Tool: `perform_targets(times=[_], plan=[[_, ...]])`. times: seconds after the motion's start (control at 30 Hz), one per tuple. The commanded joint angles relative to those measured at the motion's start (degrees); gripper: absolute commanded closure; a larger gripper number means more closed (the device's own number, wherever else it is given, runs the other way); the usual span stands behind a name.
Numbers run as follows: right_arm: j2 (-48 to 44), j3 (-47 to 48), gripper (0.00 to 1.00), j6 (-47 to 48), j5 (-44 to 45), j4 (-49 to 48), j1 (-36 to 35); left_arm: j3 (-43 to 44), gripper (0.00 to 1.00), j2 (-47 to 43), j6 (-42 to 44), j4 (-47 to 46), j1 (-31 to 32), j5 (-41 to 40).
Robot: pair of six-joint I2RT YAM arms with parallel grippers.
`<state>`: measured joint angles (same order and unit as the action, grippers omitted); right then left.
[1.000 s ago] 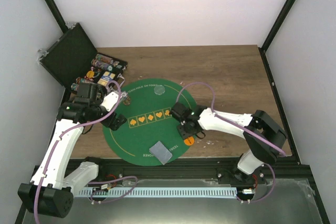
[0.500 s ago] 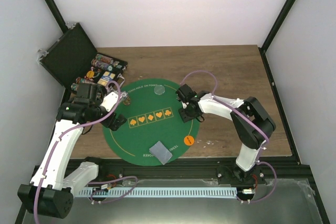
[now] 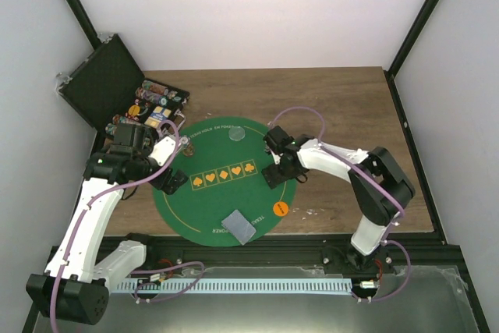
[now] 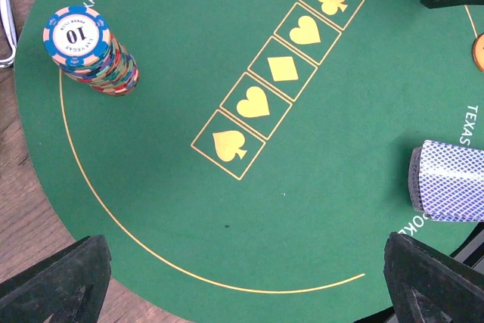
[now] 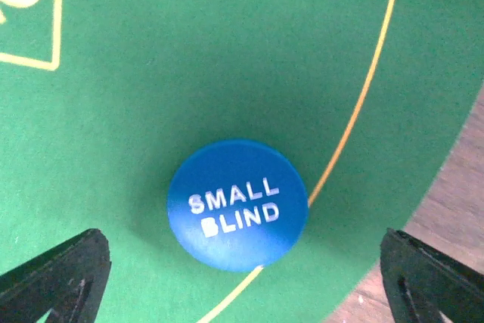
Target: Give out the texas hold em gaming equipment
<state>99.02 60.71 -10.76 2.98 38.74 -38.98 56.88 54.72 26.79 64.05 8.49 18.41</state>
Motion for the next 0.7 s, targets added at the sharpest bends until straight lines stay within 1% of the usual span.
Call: perform_targets(times=[0.0, 0.07, 0.13, 0.23, 0.27, 0.37, 0.53, 0.67], plan=[[-6.38, 1.22, 0.00, -0.07, -2.45, 3.76, -0.62, 1.48, 0.01, -0.55, -0.30, 0.89, -0.24, 0.64], [-9.56, -0.50, 0.00, -1.58, -5.70, 4.92, -1.74, 1.44, 0.01, -0.66, -0.20, 0.99, -0.25, 0.83], [-11.98, -2.98, 0.00, -4.21, -6.69, 6.58, -4.15, 1.24, 0.01, -0.75, -0.24, 0.87, -0.23, 0.91], [-11.79, -2.13, 0.00, -7.52, -5.21, 9.41, -10.48, 1.17, 0.01, -0.64, -0.37, 0.64, -0.24, 0.97], [-11.21, -2.20, 0.00, -8.37, -5.49, 10.03, -11.35, 1.20, 0.01, -0.59, -0.31, 0.71, -0.23, 0.99], [-9.82, -4.32, 0.00, -11.11, -2.85, 11.58, -11.73, 1.46, 0.00, -0.59, -0.19, 1.01, -0.24, 1.01], [-10.80, -8.59, 0.04, -15.10, -4.13, 9.90, -11.69, 1.48, 0.00, -0.92, 0.02, 1.34, -0.24, 1.24], [-9.56, -9.49, 0.14, -15.22, -4.20, 6.93, -11.81, 1.51, 0.01, -0.39, 0.02, 1.16, -0.28, 1.79]])
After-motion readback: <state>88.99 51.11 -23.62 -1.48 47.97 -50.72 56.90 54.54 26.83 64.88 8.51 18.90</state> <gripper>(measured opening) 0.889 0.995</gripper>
